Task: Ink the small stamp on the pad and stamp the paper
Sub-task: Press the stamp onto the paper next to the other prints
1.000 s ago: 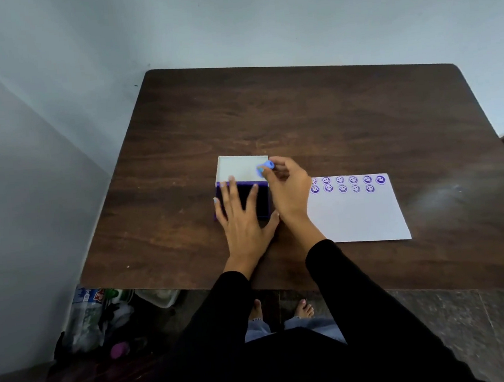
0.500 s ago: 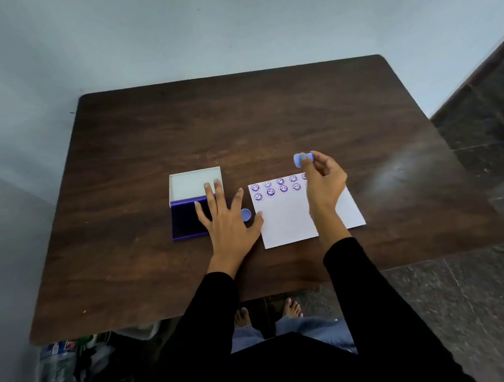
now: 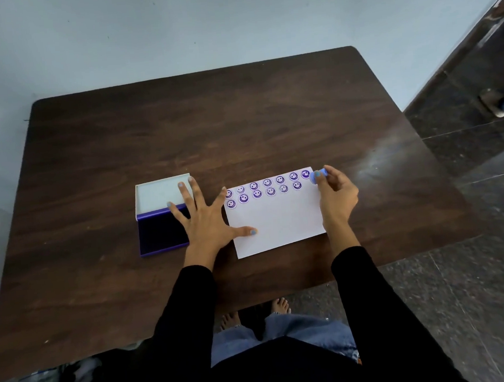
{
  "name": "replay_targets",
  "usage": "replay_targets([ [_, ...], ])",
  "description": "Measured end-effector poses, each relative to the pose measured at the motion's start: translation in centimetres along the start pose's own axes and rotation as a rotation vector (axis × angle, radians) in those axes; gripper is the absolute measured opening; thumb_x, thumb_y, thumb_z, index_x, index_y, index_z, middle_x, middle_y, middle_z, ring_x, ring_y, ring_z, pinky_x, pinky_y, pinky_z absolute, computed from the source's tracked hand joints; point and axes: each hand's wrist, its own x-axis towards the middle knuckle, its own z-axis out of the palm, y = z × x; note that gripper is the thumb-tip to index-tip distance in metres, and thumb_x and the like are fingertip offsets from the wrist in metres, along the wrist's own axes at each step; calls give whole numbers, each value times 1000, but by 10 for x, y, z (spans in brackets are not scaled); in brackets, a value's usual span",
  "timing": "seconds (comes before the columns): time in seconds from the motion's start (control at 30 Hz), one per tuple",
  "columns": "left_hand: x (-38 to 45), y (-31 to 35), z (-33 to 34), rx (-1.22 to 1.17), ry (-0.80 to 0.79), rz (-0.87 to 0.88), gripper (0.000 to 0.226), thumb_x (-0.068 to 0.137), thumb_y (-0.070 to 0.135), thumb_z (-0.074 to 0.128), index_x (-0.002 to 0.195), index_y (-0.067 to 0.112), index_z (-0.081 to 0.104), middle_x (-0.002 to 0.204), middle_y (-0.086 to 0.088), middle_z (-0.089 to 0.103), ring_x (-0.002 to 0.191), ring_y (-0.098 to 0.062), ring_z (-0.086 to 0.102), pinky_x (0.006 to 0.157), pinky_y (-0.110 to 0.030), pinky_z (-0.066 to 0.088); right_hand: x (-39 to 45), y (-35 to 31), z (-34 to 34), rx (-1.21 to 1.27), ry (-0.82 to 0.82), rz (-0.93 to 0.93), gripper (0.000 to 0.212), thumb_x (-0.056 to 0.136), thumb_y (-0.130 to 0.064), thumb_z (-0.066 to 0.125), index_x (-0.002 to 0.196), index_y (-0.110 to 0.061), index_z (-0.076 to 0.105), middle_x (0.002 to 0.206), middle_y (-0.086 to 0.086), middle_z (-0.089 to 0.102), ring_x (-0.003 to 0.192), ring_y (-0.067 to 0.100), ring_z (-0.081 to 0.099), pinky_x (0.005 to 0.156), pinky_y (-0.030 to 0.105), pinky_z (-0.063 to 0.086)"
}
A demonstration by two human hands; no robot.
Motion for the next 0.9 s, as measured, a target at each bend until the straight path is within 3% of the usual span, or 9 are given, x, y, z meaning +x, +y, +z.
replay_targets([
  [0.07,0,0,0,19,-5,-11,118,48,86,61,148,40,18,154,-17,-31,136,-37,-37,104,-66,-18,0,3,0,-69,-28,-50,27,81,-13,71,108,-11,69,92,-1,71,77,3,65,65,-3,45],
  [0.2,1,2,-1,33,-25,-37,117,49,85,62,148,41,16,154,-15,-30,137,-37,-36,105,-66,-17,0,6,-2,-179,-59,-137,26,82,-10,70,108,-9,69,96,3,72,84,9,66,69,-5,43],
  [0.4,-1,1,-1,4,-18,-39,118,47,86,61,147,43,17,155,-16,-28,137,-37,-36,105,-65,-18,1,5,-3,-218,-111,-193,26,80,-3,70,106,-7,70,100,8,73,88,13,68,86,15,51],
  [0.53,0,1,-1,-6,-18,-52,119,45,86,63,147,43,17,155,-16,-27,137,-36,-36,105,-65,-19,0,7,-3,-275,-134,-249,26,80,-3,70,106,-8,70,100,8,73,86,12,67,78,4,49],
  [0.7,1,1,0,-8,-23,-61,120,44,86,62,147,43,16,155,-15,-28,136,-36,-37,105,-64,-19,1,7,-3,-370,-172,-280,28,80,-3,70,108,-6,69,104,12,73,90,21,69,83,21,51],
  [0.9,0,2,-2,-16,-22,-60,119,46,84,64,147,42,18,156,-15,-27,137,-36,-36,105,-64,-19,0,6,-2,-451,-172,-311,27,82,-7,69,109,-6,68,103,14,72,89,23,68,79,23,52],
])
